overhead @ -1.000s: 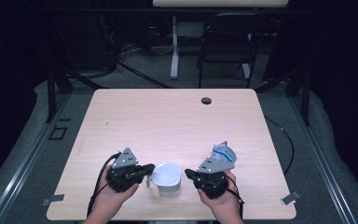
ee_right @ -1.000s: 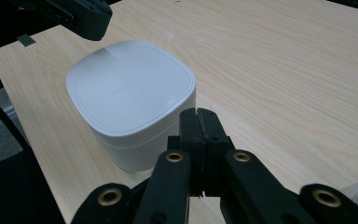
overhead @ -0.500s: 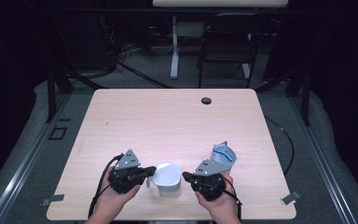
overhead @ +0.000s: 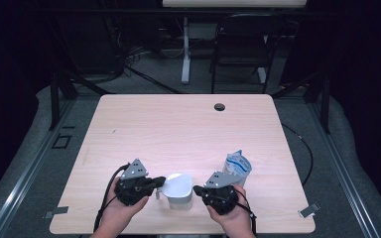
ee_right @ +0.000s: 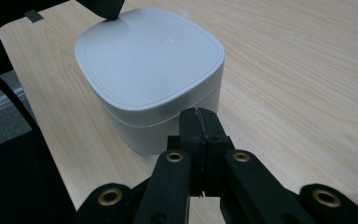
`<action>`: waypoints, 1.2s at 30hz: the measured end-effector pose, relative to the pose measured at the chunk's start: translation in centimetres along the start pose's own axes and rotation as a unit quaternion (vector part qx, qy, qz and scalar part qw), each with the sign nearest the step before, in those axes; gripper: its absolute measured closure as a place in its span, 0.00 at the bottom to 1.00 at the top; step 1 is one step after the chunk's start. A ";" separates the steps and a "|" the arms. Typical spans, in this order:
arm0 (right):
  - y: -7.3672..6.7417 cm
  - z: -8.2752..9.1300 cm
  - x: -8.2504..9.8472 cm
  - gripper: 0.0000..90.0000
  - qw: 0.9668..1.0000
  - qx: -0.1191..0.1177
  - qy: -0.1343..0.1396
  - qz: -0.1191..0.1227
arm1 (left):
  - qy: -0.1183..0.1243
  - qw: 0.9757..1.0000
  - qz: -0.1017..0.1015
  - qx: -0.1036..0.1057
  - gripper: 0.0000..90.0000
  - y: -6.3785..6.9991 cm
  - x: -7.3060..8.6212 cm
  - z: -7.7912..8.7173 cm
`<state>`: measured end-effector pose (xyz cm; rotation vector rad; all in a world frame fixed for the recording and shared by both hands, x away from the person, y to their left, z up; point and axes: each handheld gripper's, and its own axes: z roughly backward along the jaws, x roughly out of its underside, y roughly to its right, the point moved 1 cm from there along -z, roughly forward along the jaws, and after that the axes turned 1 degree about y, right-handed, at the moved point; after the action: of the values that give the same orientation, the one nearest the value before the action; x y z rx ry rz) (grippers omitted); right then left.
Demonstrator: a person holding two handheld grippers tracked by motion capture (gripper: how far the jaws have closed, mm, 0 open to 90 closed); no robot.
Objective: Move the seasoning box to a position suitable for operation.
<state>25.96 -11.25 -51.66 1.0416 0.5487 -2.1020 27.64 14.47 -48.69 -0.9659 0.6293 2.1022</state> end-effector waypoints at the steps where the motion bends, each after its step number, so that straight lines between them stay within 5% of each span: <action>1: 0.0 0.0 0.0 1.00 1.000 -0.002 0.000 0.000 | 0.000 1.000 0.000 0.000 1.00 0.0 0.0 0.0; 36: -0.2 0.1 -0.2 1.00 1.000 -0.011 0.014 -0.002 | 0.003 1.000 0.006 0.002 1.00 -0.1 0.2 0.1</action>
<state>25.80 -11.13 -51.45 1.0599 0.5874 -2.0823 27.59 14.72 -48.82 -0.9690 0.6432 2.1080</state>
